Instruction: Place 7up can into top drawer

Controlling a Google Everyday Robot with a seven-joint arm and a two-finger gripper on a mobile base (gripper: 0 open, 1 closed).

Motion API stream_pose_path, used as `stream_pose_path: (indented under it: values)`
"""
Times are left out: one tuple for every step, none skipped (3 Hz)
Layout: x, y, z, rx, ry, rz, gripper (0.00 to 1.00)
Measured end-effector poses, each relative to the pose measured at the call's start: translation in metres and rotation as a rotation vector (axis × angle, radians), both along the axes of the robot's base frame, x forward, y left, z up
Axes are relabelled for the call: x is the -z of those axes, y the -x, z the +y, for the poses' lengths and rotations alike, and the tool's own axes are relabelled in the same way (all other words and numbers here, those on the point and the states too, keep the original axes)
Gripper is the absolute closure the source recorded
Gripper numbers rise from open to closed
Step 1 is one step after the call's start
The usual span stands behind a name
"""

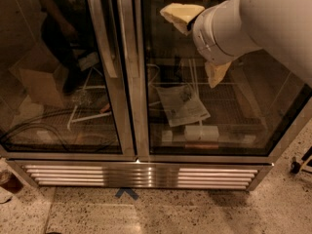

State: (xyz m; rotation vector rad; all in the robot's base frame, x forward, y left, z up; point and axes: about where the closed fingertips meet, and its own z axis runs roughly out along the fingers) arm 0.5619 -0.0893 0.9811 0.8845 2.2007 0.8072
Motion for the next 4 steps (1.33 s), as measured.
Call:
stream_pose_path:
  values:
    - [0.0001,0.0,-0.0001,0.002,-0.006,0.003,0.0]
    - [0.0001,0.0,-0.0001,0.002,-0.008,0.003,0.0]
    - [0.0001,0.0,-0.0001,0.003,-0.009,0.003,0.0]
    - [0.0001,0.0,-0.0001,0.003,-0.009,0.003,0.0]
